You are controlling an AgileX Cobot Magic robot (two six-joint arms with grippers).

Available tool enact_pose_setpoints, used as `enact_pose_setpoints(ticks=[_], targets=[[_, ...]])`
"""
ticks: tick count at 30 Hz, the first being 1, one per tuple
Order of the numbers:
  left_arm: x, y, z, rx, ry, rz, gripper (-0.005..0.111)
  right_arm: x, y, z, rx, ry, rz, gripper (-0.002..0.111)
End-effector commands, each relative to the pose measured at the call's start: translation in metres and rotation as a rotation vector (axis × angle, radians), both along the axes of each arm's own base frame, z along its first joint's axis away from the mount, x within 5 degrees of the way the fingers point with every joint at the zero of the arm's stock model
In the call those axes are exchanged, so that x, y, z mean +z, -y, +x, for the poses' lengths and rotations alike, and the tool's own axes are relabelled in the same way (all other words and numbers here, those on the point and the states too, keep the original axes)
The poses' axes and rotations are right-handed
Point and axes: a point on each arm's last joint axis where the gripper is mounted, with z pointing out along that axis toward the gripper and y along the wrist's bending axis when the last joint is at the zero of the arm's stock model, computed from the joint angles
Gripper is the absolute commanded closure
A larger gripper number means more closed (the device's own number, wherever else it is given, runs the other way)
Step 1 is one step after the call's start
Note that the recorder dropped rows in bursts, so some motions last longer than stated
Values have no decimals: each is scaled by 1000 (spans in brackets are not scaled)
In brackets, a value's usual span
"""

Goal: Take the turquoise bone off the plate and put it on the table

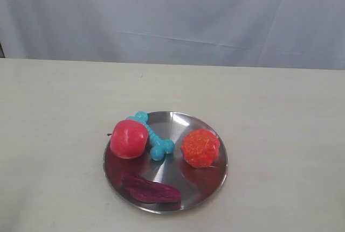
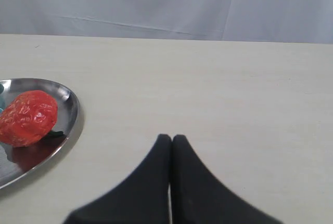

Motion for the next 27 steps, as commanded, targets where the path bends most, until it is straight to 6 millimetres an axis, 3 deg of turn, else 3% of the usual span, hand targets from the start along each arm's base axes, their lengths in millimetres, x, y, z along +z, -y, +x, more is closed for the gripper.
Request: enact_pose_setpoints(ticks=[1, 21, 27], targets=[[-1, 0, 0, -2, -1, -1, 107, 0, 0, 0, -5, 2, -7, 109], [-1, 0, 0, -2, -1, -1, 107, 1, 0, 0, -5, 7, -3, 109], [-1, 0, 0, -2, -1, -1, 107, 49, -2, -6, -5, 142, -55, 109]])
